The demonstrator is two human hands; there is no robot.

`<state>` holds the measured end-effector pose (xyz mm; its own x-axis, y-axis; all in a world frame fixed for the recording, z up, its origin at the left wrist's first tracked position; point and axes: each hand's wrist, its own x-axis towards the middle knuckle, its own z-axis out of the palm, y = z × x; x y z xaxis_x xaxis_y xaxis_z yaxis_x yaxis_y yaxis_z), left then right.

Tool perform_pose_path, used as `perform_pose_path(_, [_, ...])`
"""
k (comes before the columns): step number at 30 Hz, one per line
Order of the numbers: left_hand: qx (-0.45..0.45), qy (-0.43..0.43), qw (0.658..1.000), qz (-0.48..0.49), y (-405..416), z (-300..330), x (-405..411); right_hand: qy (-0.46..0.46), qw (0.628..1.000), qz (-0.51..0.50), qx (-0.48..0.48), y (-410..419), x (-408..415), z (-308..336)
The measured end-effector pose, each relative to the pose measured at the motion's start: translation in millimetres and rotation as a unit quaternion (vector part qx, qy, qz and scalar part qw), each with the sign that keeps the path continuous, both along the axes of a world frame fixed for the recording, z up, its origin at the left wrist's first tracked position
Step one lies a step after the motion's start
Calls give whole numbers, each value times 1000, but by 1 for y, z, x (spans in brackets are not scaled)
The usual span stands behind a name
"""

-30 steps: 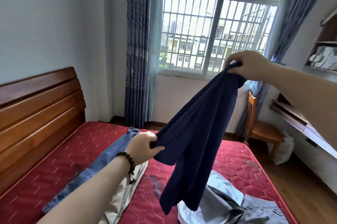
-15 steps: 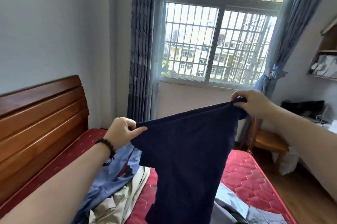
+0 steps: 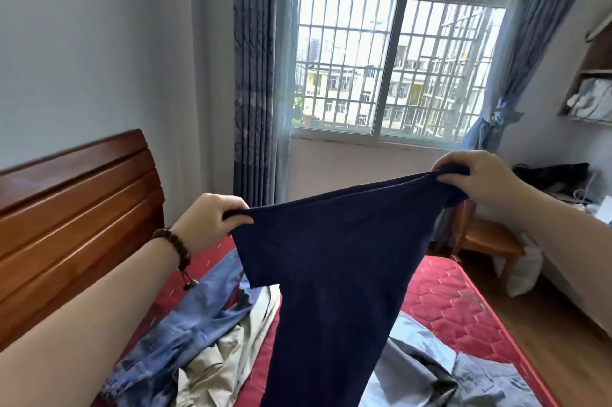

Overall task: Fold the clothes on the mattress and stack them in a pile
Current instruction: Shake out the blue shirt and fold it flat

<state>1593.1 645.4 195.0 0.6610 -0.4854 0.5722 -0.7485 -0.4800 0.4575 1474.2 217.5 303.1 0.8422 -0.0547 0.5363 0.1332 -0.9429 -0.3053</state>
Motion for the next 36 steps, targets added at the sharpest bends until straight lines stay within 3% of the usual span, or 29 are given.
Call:
perform_pose_path(3, [-46, -51, 998, 13, 5, -15, -19, -88, 996, -6, 19, 21, -23, -21])
perform_pose_path(7, [11, 24, 998, 61, 12, -46, -56, 1, 1000, -25, -10, 39, -49, -61])
perform_pose_path(12, [-94, 112, 986, 75, 33, -42, -123, -35, 998, 5, 50, 50, -95, -57])
perform_pose_path(16, [-254, 180, 946, 92, 46, -54, -204, -39, 988, 51, 139, 68, -157, -64])
perform_pose_path(19, [-293, 186, 930, 122, 55, -74, -262, -33, 978, 58, 199, 81, -207, -80])
perform_pose_path(27, [-296, 224, 914, 164, 81, -114, -349, 2, 967, 39, 250, 103, -288, -113])
perform_pose_path(36, [-208, 259, 920, 209, 82, -178, -327, 74, 982, -12, 174, 104, -239, -162])
